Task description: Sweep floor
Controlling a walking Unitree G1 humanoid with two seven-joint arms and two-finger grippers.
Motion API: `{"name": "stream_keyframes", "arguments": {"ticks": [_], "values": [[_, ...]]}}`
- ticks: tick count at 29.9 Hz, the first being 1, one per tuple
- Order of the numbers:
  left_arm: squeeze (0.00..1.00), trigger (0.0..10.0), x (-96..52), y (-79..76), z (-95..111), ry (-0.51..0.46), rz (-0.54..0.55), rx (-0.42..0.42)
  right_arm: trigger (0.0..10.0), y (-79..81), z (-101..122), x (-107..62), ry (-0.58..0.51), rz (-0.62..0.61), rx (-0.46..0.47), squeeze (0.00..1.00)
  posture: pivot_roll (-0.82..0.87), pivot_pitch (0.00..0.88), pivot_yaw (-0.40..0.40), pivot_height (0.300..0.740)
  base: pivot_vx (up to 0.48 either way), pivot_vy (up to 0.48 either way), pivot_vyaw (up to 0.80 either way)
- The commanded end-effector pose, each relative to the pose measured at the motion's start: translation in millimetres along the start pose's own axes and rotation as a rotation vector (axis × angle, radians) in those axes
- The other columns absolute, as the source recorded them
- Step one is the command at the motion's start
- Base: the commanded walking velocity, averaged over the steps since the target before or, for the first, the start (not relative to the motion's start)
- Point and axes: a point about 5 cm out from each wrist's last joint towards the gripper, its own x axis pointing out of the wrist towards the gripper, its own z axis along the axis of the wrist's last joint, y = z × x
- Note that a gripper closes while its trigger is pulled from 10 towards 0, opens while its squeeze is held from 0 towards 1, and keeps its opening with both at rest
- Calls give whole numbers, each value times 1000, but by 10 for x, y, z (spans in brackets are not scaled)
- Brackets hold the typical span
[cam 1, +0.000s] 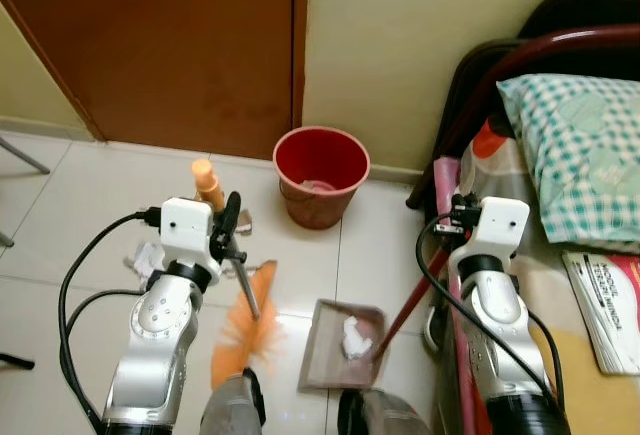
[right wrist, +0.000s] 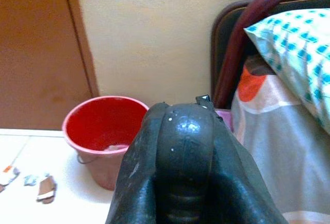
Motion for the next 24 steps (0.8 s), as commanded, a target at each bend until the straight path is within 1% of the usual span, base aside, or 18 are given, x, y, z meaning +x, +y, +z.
{"name": "stream_keyframes", "arguments": {"ticks": [1, 5, 8, 13, 15, 20, 24], "values": [[0, 10000, -51, -19, 0, -7, 1, 31, 10000, -44, 98, -65, -51, 10, -12, 0, 50, 37, -23, 740, 0, 0, 0], [0, 10000, -74, -8, 1, -14, 10, 42, 10000, -114, 45, -131, -34, -1, -10, 0, 41, 5, -18, 740, 0, 0, 0], [0, 10000, -89, -6, 26, -25, 17, 63, 10000, -154, 95, -116, -48, -24, 6, 0, 37, 0, -14, 740, 0, 0, 0], [0, 10000, -110, -7, 22, -26, 14, 67, 10000, -211, 132, -72, -61, -63, 20, 0, 31, 0, -4, 740, 0, 0, 0], [0, 10000, -134, 1, 1, -19, 9, 71, 10000, -238, 133, -57, -62, -70, 23, 0, 32, 0, -2, 740, 0, 0, 0], [0, 10000, -186, 29, -44, 5, 22, 59, 10000, -312, 89, -94, -46, -82, 12, 0, 31, 0, -3, 740, 0, 0, 0], [0, 10000, -251, 1, -96, 23, 22, 50, 10000, -384, 74, -120, -34, -88, -5, 0, 26, 0, -11, 740, 0, 0, 0]]}}
